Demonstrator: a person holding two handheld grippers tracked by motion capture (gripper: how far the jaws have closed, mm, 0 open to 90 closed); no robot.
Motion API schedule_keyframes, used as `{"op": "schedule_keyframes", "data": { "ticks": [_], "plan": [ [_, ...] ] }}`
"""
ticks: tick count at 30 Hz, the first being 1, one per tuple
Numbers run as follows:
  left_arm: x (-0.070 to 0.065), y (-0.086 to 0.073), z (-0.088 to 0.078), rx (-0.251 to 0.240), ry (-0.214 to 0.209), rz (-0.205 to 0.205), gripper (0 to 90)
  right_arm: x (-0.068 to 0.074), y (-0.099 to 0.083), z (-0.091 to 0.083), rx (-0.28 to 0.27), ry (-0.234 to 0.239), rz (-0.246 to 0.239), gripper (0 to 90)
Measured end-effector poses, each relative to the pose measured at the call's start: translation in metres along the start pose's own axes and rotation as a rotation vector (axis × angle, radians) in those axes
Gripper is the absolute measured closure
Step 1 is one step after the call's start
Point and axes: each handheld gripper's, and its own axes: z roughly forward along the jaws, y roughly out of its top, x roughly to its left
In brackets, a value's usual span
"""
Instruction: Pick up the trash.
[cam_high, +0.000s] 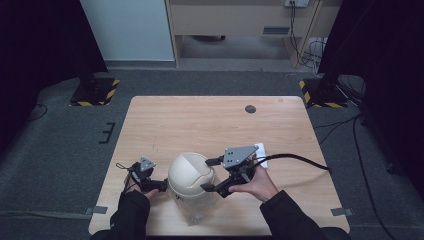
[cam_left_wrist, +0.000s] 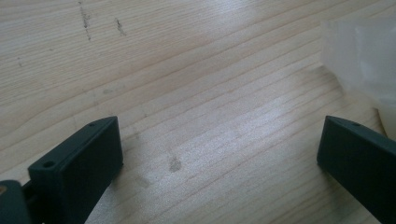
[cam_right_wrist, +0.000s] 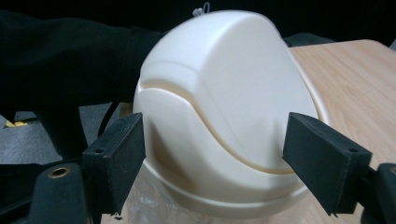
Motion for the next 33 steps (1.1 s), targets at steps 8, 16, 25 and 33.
{"op": "schedule_keyframes", "data": {
  "ticks": [8, 16, 25, 33],
  "plan": [
    [0.000, 0.000, 0.000, 0.000, 0.000, 0.000, 0.0, 0.001, -0.004, 0.006, 0.016, 0.010, 0.011, 20.8],
    [0.000, 0.000, 0.000, 0.000, 0.000, 0.000, 0.0, 0.002, -0.005, 0.009, 0.010, 0.015, 0.025, 20.4],
    [0.000, 0.000, 0.000, 0.000, 0.000, 0.000, 0.0, 0.001, -0.005, 0.013, 0.003, 0.029, 0.044, 18.5],
    [0.000, 0.000, 0.000, 0.000, 0.000, 0.000, 0.0, 0.004, -0.003, 0.018, -0.012, 0.027, 0.062, 17.6]
  ]
}}
